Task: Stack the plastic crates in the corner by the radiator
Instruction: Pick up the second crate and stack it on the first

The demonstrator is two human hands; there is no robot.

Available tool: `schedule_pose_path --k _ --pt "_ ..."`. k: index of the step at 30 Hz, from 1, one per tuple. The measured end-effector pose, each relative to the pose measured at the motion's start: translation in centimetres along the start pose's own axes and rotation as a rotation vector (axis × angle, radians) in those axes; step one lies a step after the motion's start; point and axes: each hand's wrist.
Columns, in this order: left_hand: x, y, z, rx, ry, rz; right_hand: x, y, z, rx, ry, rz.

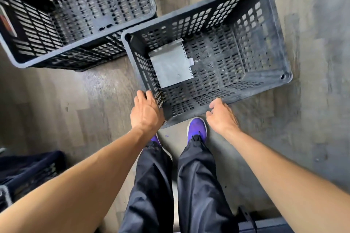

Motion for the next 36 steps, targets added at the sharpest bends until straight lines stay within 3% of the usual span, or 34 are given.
schedule_pose_path --k 13,16,19,22,26,29,36 --pt "0.5 -0.9 1.7 -0.055 0.052 0.010 0.5 -0.1 1.1 0.147 0.040 -0.166" --pt "0.6 -2.3 1.7 -0.114 0.049 0.082 0.4 -1.1 0.7 0.307 -0.142 -0.149" --pt "1.0 -3.5 1.2 -0.169 0.052 0.141 1.4 -2.7 0.2 0.437 -0.486 -0.146" --pt "1.5 -4.2 0.6 -0.301 0.286 0.168 3.0 -3.8 -0.3 0.517 -0.878 -0.100" --pt "3.1 -5.3 0.7 -0.435 0.658 0.164 4.2 -4.3 0.1 0.566 -1.190 0.002" --pt "3.4 -5.7 0.4 -0.506 0.932 0.213 4.9 -5.0 0.1 0.626 -1.335 0.065" --pt "3.5 -6.2 0.4 -0.613 1.023 0.221 4.8 -5.2 0.0 0.639 -1.368 0.083"
Point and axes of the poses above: each hand's wrist, its own y-axis away from the middle knuckle, its own x-axis out of the palm, z = x × y, and after that the axes turned 10 degrees about -y, right-handed
